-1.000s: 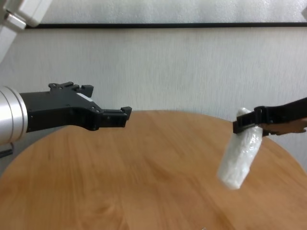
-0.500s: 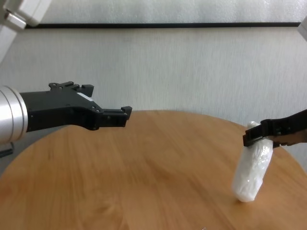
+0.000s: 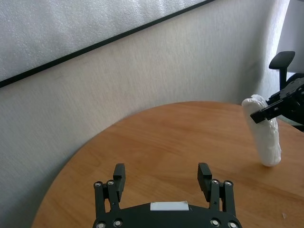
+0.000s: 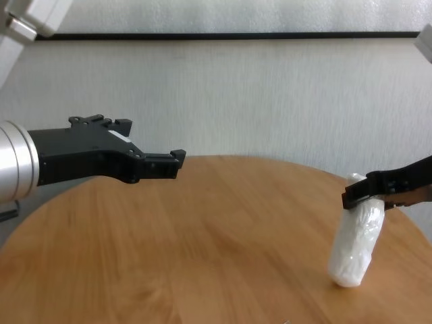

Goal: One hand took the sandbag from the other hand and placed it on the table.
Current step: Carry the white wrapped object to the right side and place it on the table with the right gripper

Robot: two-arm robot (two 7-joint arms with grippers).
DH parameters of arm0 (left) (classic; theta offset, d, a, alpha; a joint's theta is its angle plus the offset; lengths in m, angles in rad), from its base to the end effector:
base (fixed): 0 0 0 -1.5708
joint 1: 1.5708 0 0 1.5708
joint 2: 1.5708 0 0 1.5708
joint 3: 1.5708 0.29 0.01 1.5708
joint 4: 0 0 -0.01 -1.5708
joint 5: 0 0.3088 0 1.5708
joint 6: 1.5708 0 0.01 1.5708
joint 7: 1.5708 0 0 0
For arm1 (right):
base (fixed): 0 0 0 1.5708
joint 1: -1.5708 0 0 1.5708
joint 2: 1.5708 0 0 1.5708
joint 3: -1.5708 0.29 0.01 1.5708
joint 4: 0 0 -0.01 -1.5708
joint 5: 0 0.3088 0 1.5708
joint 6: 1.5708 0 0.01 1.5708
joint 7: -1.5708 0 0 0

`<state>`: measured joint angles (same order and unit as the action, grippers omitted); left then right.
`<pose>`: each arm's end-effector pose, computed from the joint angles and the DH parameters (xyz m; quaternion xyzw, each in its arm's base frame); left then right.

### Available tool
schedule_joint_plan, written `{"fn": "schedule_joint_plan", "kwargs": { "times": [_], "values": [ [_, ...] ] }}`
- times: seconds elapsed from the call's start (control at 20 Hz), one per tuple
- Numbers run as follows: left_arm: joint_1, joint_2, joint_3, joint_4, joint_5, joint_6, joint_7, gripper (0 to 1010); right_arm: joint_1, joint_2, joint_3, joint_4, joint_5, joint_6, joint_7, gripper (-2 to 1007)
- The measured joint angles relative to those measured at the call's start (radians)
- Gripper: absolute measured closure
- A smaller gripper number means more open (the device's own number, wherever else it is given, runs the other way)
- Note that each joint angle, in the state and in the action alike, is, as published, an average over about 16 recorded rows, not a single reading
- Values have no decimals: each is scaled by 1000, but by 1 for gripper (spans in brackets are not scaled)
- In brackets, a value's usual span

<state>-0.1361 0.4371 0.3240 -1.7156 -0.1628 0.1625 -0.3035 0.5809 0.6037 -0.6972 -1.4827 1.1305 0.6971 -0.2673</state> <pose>0.3444 0.0136 -0.2311 0.1144 -0.0937 0.4538 0.8787 0.4202 -0.0127 -0.1940 -0.2263 0.2629 -0.5341 0.7710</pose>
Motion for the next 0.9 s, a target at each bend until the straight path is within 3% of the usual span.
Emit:
{"fn": "schedule_joint_plan", "kwargs": {
  "times": [0.5, 0.9],
  "values": [
    [0, 0, 0, 0, 0, 0, 0, 8, 4, -1, -5, 1, -14, 7, 3, 403],
    [0, 0, 0, 0, 0, 0, 0, 8, 1, 0, -2, 0, -9, 2, 1, 245]
  ]
}}
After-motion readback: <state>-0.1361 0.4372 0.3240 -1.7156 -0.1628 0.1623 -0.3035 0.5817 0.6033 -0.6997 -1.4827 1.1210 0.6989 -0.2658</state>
